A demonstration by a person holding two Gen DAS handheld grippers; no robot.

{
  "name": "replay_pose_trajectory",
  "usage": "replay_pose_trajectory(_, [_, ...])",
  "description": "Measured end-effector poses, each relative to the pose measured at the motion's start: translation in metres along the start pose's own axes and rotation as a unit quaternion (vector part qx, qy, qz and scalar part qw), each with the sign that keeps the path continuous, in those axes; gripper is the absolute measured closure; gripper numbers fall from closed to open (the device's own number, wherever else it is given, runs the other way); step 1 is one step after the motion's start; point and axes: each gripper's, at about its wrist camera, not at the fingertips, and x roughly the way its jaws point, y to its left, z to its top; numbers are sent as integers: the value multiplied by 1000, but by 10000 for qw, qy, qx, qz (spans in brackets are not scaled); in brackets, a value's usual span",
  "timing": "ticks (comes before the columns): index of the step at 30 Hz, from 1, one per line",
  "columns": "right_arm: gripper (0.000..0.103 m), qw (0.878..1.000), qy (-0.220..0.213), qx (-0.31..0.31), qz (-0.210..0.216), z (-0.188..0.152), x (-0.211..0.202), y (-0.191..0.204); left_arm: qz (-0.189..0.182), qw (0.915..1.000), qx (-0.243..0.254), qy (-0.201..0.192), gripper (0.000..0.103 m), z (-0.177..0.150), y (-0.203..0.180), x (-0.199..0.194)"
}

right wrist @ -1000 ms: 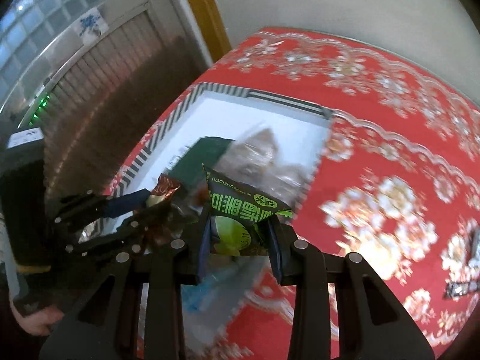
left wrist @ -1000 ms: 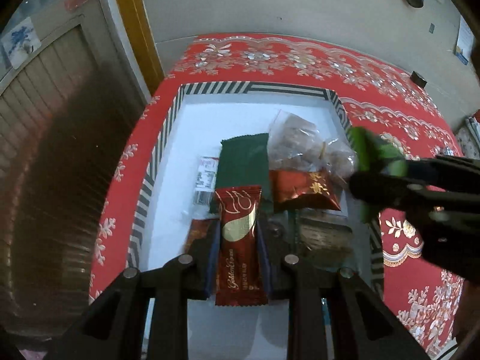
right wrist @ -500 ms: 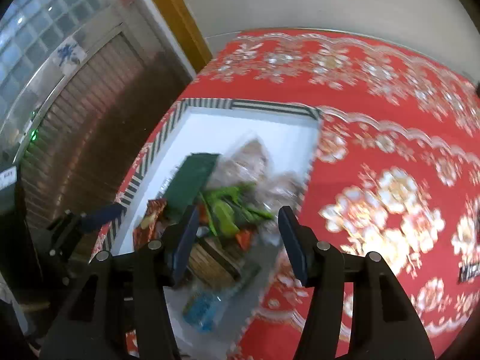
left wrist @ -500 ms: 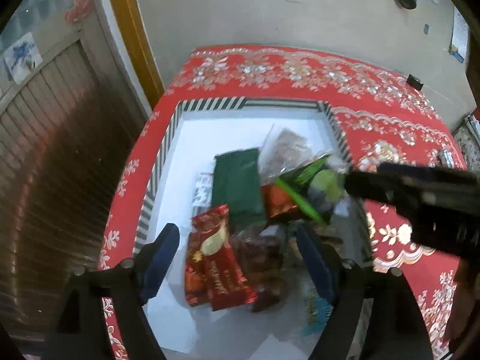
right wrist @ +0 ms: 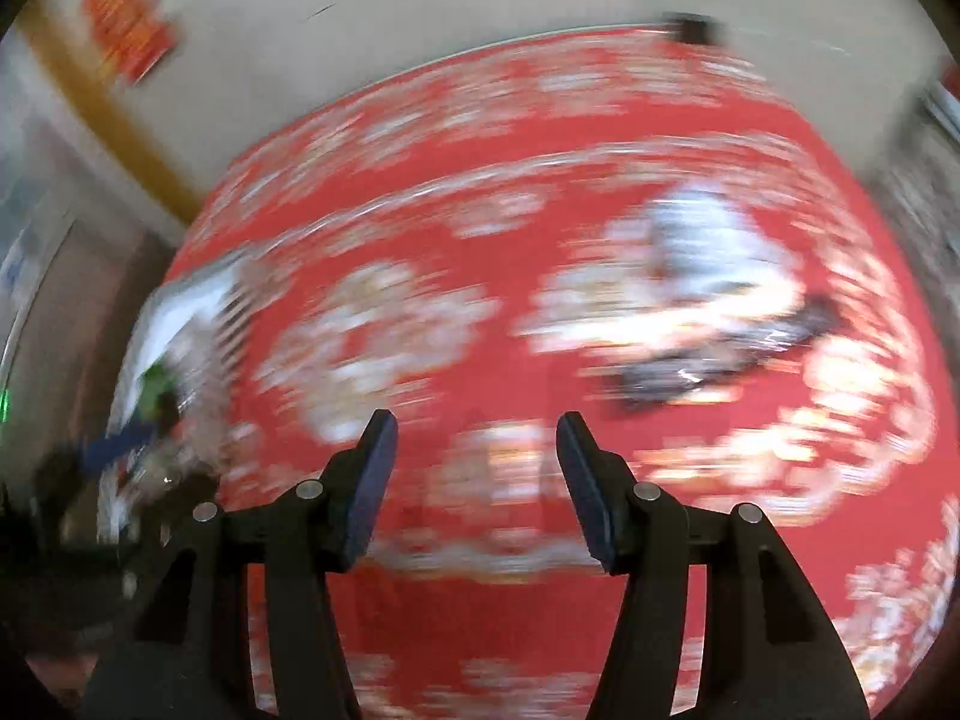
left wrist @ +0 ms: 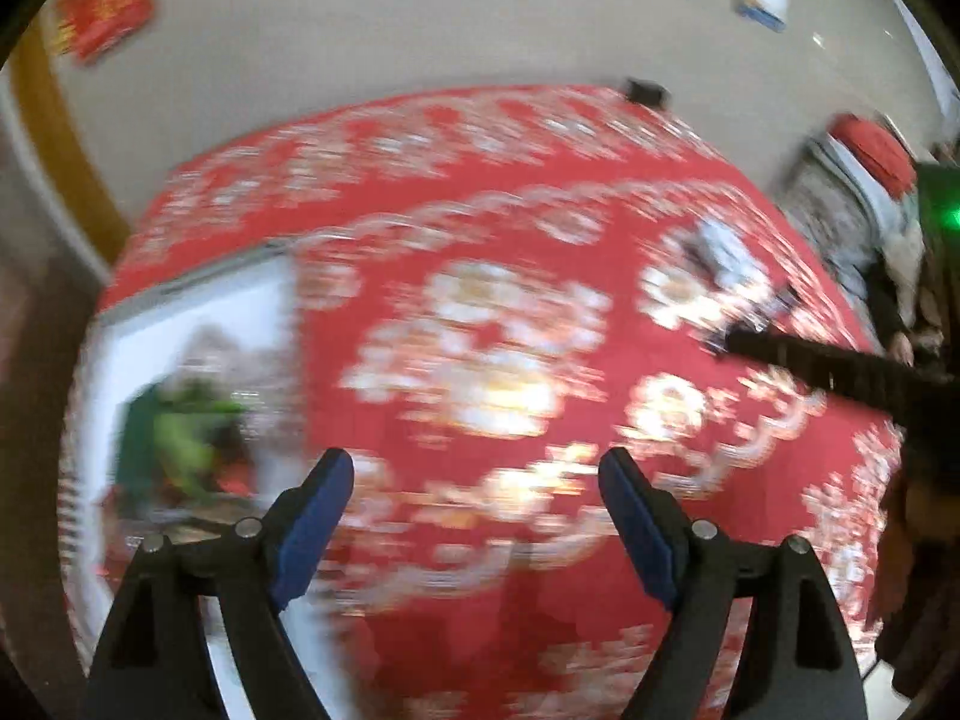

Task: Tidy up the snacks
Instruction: 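Grasp the white printed packet with the left gripper while the right grasps the Nescafe coffee stick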

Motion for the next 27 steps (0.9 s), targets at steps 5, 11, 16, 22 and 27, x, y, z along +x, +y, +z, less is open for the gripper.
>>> replay_pose_trajectory(5, [48,9936,162,1065,-353,8,6,-88,-120,9992,311,205,18,-2,-48,10])
replay_pose_trajectory(11, [47,9931,253,1095,-340,22,28,-100,88,9996,206,169,18,6,-53,11])
replay_pose_trajectory(16, [45,9903,234,1220,-626,40,45,-100,234,9995,104,201,18,8,-46,13])
replay_pose_trajectory(22, [45,9863,522,8,-1563,49,71,-70,238,9993,131,257,18,11,-46,19])
replay_pose_trajectory(27, [76,9877,414,-478,-1431,42,65,-78,93,9983,540,201,18,33,-64,34])
